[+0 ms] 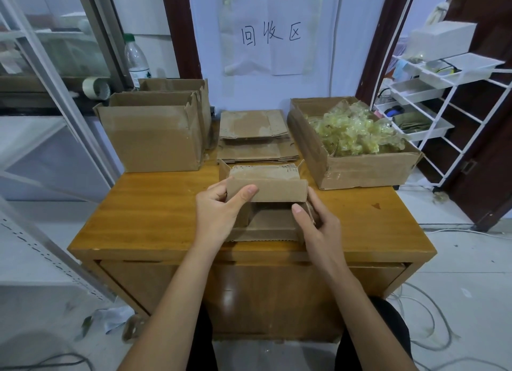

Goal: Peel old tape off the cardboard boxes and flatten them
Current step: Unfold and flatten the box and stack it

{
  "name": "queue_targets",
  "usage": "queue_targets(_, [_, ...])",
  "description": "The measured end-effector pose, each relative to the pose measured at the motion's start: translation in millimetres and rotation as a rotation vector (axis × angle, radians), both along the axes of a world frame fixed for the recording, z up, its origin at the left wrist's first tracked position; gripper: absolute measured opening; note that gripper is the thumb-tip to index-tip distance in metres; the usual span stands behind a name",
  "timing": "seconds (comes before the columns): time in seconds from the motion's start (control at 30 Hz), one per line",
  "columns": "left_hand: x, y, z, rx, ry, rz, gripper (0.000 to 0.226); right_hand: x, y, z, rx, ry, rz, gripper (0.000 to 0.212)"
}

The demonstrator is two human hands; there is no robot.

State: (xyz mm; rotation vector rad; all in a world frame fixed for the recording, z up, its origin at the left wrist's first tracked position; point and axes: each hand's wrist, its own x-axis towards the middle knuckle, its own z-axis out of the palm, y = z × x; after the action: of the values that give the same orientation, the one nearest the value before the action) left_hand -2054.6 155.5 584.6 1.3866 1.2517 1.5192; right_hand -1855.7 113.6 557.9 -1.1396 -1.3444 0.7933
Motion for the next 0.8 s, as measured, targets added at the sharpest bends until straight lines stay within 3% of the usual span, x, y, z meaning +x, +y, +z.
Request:
queue_targets(0.13, [-2,1,-1,0.008,0.003,-0.024,0.035,-4,8,8,0.107,-0.054,-0.080,0.049])
queue_targets(0.3, [-3,1,-2,0.018,0.004,-0.029,0.032,-8,24,25,0.087,-0.042,-0.122,0.012])
queue_targets(0.43, [-9,-2,-2,0.020,0.030,-0.118,0.024,-8,25,26,0.090,-0.066,-0.164,0.009])
queue_targets(0.57, [-16,-7,-7,0.032,0.164,-0.173,0.048,-10,27,25,0.104,-0.121,-0.200,0.010])
queue_targets(0.7, [-14,-8,-24,0.040,0.273,-0.085,0.085,-11,29,28,0.086,-0.115,-0.208,0.015])
queue_targets(0.8, [-9,-10,-31,0.021,0.300,0.015,0.097,-12,29,28,0.086,-0.137,-0.198,0.017])
